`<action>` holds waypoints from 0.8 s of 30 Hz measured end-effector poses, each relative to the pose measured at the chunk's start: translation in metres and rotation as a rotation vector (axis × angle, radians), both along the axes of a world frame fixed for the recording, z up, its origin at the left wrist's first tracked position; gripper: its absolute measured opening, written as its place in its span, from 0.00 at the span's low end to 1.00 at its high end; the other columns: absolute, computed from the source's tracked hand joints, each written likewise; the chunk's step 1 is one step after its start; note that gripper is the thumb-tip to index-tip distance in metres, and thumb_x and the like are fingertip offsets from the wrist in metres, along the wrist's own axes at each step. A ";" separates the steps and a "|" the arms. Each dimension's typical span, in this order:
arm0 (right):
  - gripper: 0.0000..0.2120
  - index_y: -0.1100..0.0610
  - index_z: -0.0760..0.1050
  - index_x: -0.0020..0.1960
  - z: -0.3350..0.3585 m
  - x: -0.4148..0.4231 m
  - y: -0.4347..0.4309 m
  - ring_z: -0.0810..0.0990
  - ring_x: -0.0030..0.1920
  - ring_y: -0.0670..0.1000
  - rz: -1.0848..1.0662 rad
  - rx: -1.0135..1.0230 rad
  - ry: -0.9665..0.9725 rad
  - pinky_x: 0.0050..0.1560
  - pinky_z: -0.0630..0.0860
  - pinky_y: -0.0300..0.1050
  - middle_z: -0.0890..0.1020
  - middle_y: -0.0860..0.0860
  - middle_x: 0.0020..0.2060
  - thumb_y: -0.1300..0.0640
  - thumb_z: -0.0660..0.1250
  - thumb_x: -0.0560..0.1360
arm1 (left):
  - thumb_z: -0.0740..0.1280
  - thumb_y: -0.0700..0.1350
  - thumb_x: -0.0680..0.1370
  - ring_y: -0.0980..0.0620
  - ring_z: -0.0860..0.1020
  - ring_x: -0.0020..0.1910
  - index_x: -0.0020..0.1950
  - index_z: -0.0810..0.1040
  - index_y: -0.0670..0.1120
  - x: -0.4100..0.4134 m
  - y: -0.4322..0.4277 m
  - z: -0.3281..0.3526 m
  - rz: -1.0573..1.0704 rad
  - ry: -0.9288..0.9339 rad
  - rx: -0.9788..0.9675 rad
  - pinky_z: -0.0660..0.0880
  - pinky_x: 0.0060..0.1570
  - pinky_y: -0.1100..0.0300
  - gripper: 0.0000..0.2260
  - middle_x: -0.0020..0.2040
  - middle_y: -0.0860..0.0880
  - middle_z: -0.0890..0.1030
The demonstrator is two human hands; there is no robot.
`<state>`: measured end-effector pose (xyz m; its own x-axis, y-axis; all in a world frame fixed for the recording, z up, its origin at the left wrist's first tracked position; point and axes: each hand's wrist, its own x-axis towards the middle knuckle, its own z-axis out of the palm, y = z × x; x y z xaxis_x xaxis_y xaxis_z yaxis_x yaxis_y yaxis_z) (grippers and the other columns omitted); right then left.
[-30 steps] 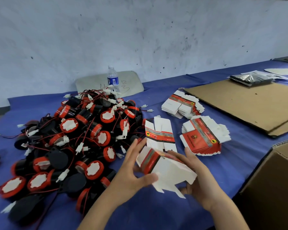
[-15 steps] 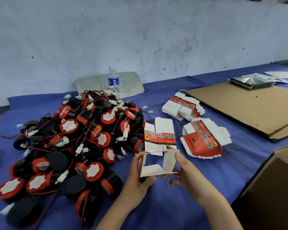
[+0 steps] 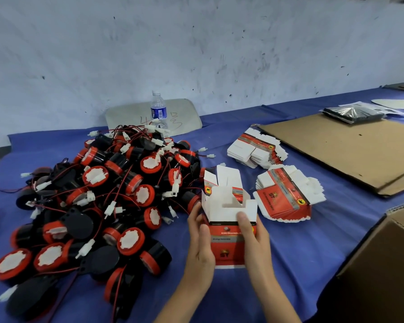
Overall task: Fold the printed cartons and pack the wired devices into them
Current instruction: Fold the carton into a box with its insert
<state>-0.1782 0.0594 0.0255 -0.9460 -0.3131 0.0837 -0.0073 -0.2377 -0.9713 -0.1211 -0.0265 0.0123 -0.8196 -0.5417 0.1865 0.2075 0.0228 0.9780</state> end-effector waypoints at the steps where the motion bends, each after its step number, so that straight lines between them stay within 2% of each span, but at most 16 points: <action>1: 0.17 0.48 0.77 0.56 -0.001 0.001 0.000 0.84 0.47 0.46 0.000 0.000 0.011 0.38 0.78 0.35 0.85 0.44 0.47 0.43 0.67 0.71 | 0.52 0.58 0.77 0.54 0.76 0.63 0.73 0.61 0.52 0.000 -0.001 0.002 0.023 0.024 0.017 0.77 0.57 0.57 0.25 0.68 0.53 0.72; 3: 0.16 0.47 0.76 0.56 -0.001 0.004 -0.001 0.84 0.49 0.47 0.026 -0.011 0.044 0.41 0.79 0.37 0.85 0.44 0.49 0.44 0.65 0.70 | 0.53 0.59 0.77 0.53 0.76 0.62 0.73 0.63 0.51 -0.002 -0.002 0.005 0.059 0.053 0.053 0.77 0.57 0.55 0.26 0.68 0.50 0.74; 4: 0.18 0.47 0.76 0.56 -0.002 0.004 -0.002 0.84 0.49 0.48 0.041 -0.035 0.046 0.42 0.79 0.38 0.85 0.45 0.50 0.42 0.66 0.70 | 0.53 0.59 0.77 0.54 0.77 0.61 0.73 0.64 0.51 -0.002 -0.002 0.007 0.073 0.062 0.061 0.77 0.56 0.58 0.26 0.67 0.51 0.75; 6: 0.25 0.50 0.77 0.56 -0.002 0.006 -0.004 0.84 0.49 0.50 0.045 -0.115 -0.020 0.42 0.79 0.40 0.85 0.50 0.50 0.35 0.64 0.67 | 0.54 0.57 0.77 0.58 0.78 0.59 0.72 0.64 0.53 -0.001 0.000 0.010 0.098 0.078 0.052 0.77 0.52 0.63 0.25 0.65 0.54 0.76; 7: 0.27 0.51 0.78 0.56 -0.001 0.008 -0.006 0.84 0.49 0.51 0.048 -0.152 -0.051 0.41 0.80 0.40 0.85 0.52 0.50 0.34 0.63 0.67 | 0.54 0.56 0.77 0.57 0.78 0.58 0.72 0.65 0.53 0.001 0.002 0.011 0.109 0.080 0.043 0.78 0.51 0.62 0.23 0.63 0.56 0.77; 10: 0.19 0.47 0.83 0.51 -0.002 0.010 -0.007 0.85 0.47 0.51 0.041 -0.178 -0.078 0.39 0.79 0.38 0.86 0.52 0.47 0.36 0.64 0.71 | 0.55 0.54 0.77 0.57 0.81 0.53 0.65 0.69 0.54 0.003 0.007 0.010 0.146 0.085 0.046 0.79 0.44 0.63 0.18 0.55 0.60 0.80; 12: 0.16 0.44 0.83 0.50 -0.001 0.010 -0.007 0.85 0.46 0.51 0.028 -0.173 -0.080 0.40 0.80 0.41 0.86 0.52 0.47 0.37 0.63 0.72 | 0.55 0.55 0.76 0.55 0.81 0.53 0.63 0.70 0.56 0.004 0.007 0.010 0.181 0.072 0.037 0.80 0.45 0.60 0.17 0.56 0.57 0.80; 15: 0.14 0.49 0.79 0.49 -0.001 0.009 -0.004 0.82 0.44 0.48 -0.056 -0.070 0.078 0.42 0.79 0.42 0.85 0.50 0.45 0.42 0.62 0.72 | 0.54 0.54 0.77 0.52 0.79 0.57 0.65 0.70 0.54 0.007 0.010 0.012 0.202 0.064 0.013 0.79 0.54 0.51 0.17 0.61 0.52 0.78; 18: 0.07 0.46 0.76 0.50 -0.002 0.008 -0.001 0.83 0.44 0.48 -0.074 0.003 0.156 0.43 0.80 0.46 0.84 0.45 0.45 0.49 0.62 0.73 | 0.55 0.53 0.81 0.54 0.79 0.57 0.66 0.70 0.56 0.009 0.011 0.014 0.217 0.071 0.013 0.78 0.54 0.52 0.14 0.60 0.55 0.79; 20: 0.07 0.46 0.76 0.52 -0.001 0.010 0.000 0.83 0.46 0.50 -0.059 0.020 0.183 0.44 0.80 0.50 0.84 0.44 0.46 0.52 0.63 0.75 | 0.57 0.47 0.82 0.54 0.79 0.58 0.67 0.70 0.55 0.008 0.009 0.014 0.218 0.070 0.029 0.78 0.55 0.52 0.14 0.60 0.55 0.79; 21: 0.07 0.47 0.75 0.53 0.000 0.011 0.000 0.83 0.46 0.49 -0.053 0.019 0.190 0.44 0.81 0.50 0.84 0.44 0.47 0.55 0.64 0.77 | 0.58 0.43 0.82 0.54 0.79 0.58 0.67 0.71 0.56 0.007 0.008 0.013 0.223 0.071 0.033 0.78 0.54 0.55 0.14 0.60 0.56 0.79; 24: 0.15 0.48 0.76 0.55 -0.002 0.013 0.000 0.82 0.46 0.47 -0.070 0.022 0.211 0.43 0.78 0.44 0.83 0.44 0.48 0.66 0.60 0.78 | 0.58 0.32 0.79 0.57 0.79 0.57 0.63 0.72 0.56 0.006 0.008 0.016 0.256 0.087 -0.017 0.76 0.49 0.66 0.21 0.56 0.60 0.79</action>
